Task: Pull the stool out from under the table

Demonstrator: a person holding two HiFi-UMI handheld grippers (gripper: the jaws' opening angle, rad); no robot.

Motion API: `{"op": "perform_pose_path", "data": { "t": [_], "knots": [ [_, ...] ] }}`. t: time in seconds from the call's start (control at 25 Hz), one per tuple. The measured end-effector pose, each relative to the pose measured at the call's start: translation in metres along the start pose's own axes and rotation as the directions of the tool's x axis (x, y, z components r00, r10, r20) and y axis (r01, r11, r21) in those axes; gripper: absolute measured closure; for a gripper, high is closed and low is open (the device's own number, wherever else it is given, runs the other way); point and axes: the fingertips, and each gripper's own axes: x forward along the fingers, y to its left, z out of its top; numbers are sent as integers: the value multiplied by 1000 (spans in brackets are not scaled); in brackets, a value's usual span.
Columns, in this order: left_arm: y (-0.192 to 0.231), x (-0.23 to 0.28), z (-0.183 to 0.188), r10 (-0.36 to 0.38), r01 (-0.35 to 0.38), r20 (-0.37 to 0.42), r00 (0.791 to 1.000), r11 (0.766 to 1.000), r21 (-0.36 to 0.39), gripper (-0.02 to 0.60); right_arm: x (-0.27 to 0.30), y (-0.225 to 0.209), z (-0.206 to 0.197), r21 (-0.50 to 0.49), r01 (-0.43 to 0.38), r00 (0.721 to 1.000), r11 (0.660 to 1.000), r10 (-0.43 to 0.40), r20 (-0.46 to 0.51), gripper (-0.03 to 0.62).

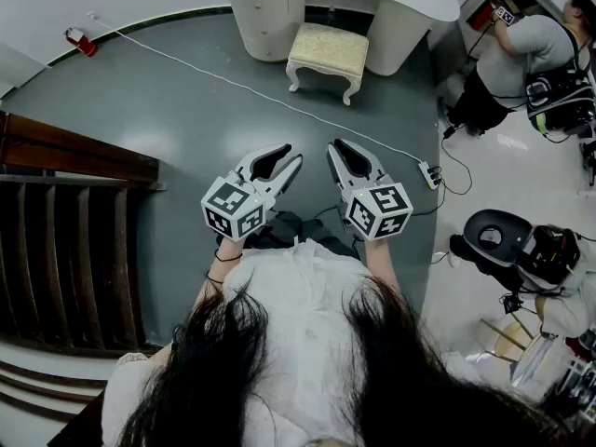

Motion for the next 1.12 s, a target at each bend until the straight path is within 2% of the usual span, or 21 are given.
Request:
{"op": "perform_pose_path", "data": {
  "t": [0.24,0.68,1.12],
  "knots": [
    [-6,9,3,6,-6,1,1000,1000,9,456,-10,-12,7,17,-1,1000,1000,1,24,525],
    [-26,34,-3,5,-5,8,1000,1000,16,456,-35,-42,-5,45,2,1000,999,-3,20,525],
    [-35,56,-9,7,-7,-27,1000,1000,8,456,-47,-78,-17,113,21,1000,993,-23,20,525]
  ]
}}
